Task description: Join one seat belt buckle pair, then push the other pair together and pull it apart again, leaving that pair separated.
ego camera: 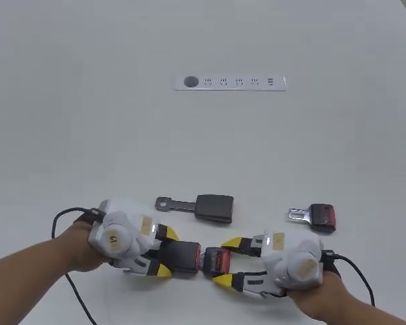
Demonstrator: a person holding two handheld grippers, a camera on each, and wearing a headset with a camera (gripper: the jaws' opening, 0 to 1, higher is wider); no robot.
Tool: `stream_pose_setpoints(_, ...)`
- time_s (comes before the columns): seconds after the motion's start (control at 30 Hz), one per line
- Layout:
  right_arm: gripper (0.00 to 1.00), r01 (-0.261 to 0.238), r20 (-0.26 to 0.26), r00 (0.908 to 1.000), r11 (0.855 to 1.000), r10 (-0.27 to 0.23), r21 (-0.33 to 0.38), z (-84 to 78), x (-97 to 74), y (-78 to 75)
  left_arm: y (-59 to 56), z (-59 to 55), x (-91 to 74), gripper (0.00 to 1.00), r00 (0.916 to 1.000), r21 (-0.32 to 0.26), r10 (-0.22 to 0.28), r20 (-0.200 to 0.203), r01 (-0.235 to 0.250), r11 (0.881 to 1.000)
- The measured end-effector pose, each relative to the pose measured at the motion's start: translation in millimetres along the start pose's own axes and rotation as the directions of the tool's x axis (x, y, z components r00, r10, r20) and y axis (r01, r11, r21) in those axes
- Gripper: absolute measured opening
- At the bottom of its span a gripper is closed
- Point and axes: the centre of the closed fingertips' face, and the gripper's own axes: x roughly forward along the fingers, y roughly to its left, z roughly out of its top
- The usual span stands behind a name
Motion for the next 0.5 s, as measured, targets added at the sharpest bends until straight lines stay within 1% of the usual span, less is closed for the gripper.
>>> stream_pose_setpoints(0.03, 0.35, 0.004, -0.017, 0.9998, 1.000, -0.005, -0.022, -0.3, -0.1, -0.2, 0.1, 0.7, 0.3, 0.34, 0.9999, 0.000, -0.003, -0.015, 0.003, 1.000)
stream_pose_setpoints(0.07, 0.36, 0.008, -0.033, 0.9994, 1.000, -0.008, -0.028, -1.2, 0.7, 0.0, 0.3, 0.8, 0.2, 0.34, 0.9997, -0.010, -0.004, -0.024, 0.004, 1.000)
stream_pose_setpoints(0.1, 0.38, 0.015, -0.050, 0.9986, 0.999, -0.017, -0.045, -1.6, 1.0, 0.4, 0.1, 0.4, 0.2, 0.34, 0.9993, -0.029, -0.005, -0.036, 0.004, 1.000)
stream_pose_setpoints(0.13, 0.40, 0.018, -0.055, 0.9983, 0.999, -0.020, -0.040, -0.3, 0.7, 1.3, -0.5, 0.6, -0.3, 0.34, 0.9991, -0.065, -0.003, -0.041, 0.000, 0.998)
stream_pose_setpoints(0.17, 0.45, 0.045, -0.041, 0.9982, 0.999, -0.045, -0.007, 4.8, -0.9, -0.9, -2.2, -0.9, -1.7, 0.37, 0.9986, -0.098, -0.011, -0.052, 0.006, 0.995)
stream_pose_setpoints(0.2, 0.55, 0.034, -0.019, 0.9993, 0.999, -0.033, 0.012, 9.4, -1.5, 1.3, -2.9, -5.4, -5.6, 0.39, 0.9963, -0.101, -0.016, -0.085, 0.007, 0.995)
stream_pose_setpoints(0.23, 0.61, 0.022, 0.012, 0.9997, 1.000, -0.022, 0.014, 15.7, -3.9, 2.6, -1.3, -9.5, -8.8, 0.41, 0.9934, -0.087, 0.000, -0.115, -0.010, 0.996)
stream_pose_setpoints(0.27, 0.65, 0.028, 0.009, 0.9996, 1.000, -0.028, 0.006, 16.3, -7.2, 1.6, 1.1, -9.1, -12.0, 0.45, 0.9926, -0.082, 0.032, -0.117, -0.042, 0.996)
stream_pose_setpoints(0.3, 0.68, 0.035, 0.010, 0.9993, 0.999, -0.035, 0.001, 17.3, -9.7, 0.5, -0.1, -8.5, -13.6, 0.50, 0.9928, -0.106, 0.032, -0.115, -0.044, 0.993)
stream_pose_setpoints(0.33, 0.69, 0.047, 0.007, 0.9989, 0.999, -0.047, -0.006, 17.0, -13.9, -2.4, 0.2, -6.1, -16.5, 0.58, 0.9932, -0.143, 0.046, -0.107, -0.061, 0.988)
stream_pose_setpoints(0.4, 0.71, 0.067, 0.018, 0.9975, 0.997, -0.068, 0.028, 18.4, -22.3, -7.7, 4.6, 0.1, -20.9, 0.68, 0.9938, -0.140, 0.078, -0.080, -0.088, 0.986)
stream_pose_setpoints(0.43, 0.73, 0.080, 0.025, 0.9964, 0.996, -0.081, 0.029, 19.1, -26.4, -10.2, 8.1, 3.6, -24.5, 0.71, 0.9921, -0.147, 0.105, -0.070, -0.114, 0.983)
stream_pose_setpoints(0.47, 0.74, 0.091, 0.027, 0.9955, 0.996, -0.091, 0.027, 18.8, -30.9, -12.2, 8.9, 5.3, -27.0, 0.73, 0.9915, -0.156, 0.110, -0.069, -0.120, 0.981)
stream_pose_setpoints(0.5, 0.76, 0.102, 0.019, 0.9945, 0.994, -0.103, 0.037, 16.7, -37.6, -15.0, 10.4, 7.5, -30.2, 0.74, 0.9911, -0.159, 0.116, -0.065, -0.125, 0.979)
